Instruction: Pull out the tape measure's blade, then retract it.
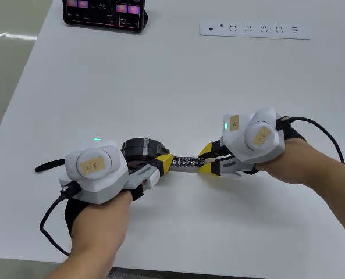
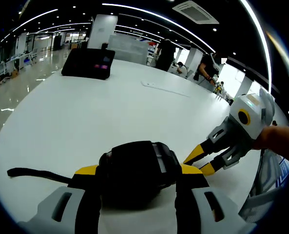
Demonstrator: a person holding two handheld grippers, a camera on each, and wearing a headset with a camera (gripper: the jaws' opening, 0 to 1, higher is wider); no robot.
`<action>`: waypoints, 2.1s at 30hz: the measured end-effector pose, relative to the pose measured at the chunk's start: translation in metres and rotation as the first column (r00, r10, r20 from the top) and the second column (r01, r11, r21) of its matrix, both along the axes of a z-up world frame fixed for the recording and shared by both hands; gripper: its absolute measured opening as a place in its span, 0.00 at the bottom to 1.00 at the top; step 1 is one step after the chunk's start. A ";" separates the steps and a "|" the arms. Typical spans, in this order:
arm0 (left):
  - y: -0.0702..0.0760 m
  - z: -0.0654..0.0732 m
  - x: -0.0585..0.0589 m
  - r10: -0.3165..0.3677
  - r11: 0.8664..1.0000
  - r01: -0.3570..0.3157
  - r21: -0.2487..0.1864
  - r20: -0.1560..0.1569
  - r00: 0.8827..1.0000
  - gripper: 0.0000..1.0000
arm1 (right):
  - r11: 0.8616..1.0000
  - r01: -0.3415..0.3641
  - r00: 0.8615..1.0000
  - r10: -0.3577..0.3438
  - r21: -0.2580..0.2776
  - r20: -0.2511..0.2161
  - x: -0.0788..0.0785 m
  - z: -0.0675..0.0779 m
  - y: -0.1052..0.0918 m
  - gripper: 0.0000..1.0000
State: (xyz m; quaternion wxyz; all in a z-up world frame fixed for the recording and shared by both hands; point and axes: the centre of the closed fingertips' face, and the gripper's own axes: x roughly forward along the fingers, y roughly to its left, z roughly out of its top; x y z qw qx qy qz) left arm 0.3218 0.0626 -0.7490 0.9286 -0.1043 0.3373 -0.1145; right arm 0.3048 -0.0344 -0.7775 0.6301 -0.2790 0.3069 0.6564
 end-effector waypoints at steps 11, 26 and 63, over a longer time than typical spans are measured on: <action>0.001 0.000 0.000 0.001 1.000 -0.001 -0.005 -0.002 1.000 0.57 | 1.000 -0.007 1.000 0.007 0.017 -0.005 -0.001 0.000 0.015 0.11; 0.000 0.000 0.000 -0.001 1.000 0.001 -0.006 -0.003 1.000 0.57 | 0.999 -0.009 1.000 0.010 0.049 -0.010 -0.002 -0.001 0.040 0.11; -0.001 0.000 0.000 -0.036 0.999 0.036 0.000 0.003 0.999 0.60 | 0.996 0.031 0.999 -0.028 0.085 -0.027 -0.002 0.002 0.050 0.24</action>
